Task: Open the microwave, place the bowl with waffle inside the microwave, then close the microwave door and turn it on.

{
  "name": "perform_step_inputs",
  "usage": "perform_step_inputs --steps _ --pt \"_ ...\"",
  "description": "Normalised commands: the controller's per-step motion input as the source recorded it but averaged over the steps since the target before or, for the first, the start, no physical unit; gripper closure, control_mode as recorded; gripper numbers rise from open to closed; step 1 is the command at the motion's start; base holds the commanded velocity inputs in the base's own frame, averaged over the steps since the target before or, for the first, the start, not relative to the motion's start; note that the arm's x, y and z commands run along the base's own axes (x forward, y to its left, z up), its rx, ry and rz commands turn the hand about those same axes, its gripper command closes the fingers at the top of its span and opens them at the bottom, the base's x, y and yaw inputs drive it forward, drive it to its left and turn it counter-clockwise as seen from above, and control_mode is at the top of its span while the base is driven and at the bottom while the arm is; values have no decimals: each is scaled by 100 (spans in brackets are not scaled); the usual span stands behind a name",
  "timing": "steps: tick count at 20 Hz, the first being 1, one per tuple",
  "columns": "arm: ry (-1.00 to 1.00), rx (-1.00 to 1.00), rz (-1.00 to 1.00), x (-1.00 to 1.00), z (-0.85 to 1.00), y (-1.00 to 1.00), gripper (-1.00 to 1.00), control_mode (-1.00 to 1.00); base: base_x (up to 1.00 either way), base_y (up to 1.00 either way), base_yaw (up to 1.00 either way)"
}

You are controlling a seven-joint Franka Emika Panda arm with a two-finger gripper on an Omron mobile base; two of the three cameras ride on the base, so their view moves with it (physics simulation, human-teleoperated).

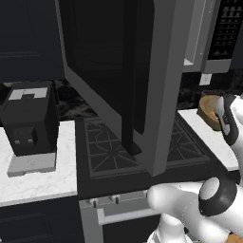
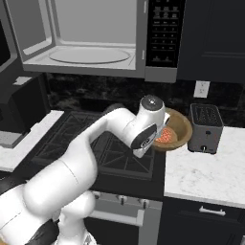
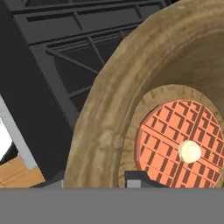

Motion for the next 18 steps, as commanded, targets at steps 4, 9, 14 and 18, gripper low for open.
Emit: perform_step_inputs --steps 4,9,14,18 --pt "-18 -5 19 -30 67 51 100 -100 0 0 0" --pt "-14 -6 21 -6 100 72 100 -100 0 0 0" --pt "-21 -2 22 3 100 85 100 -100 0 0 0" --pt "-21 0 26 46 100 76 100 -100 0 0 0"
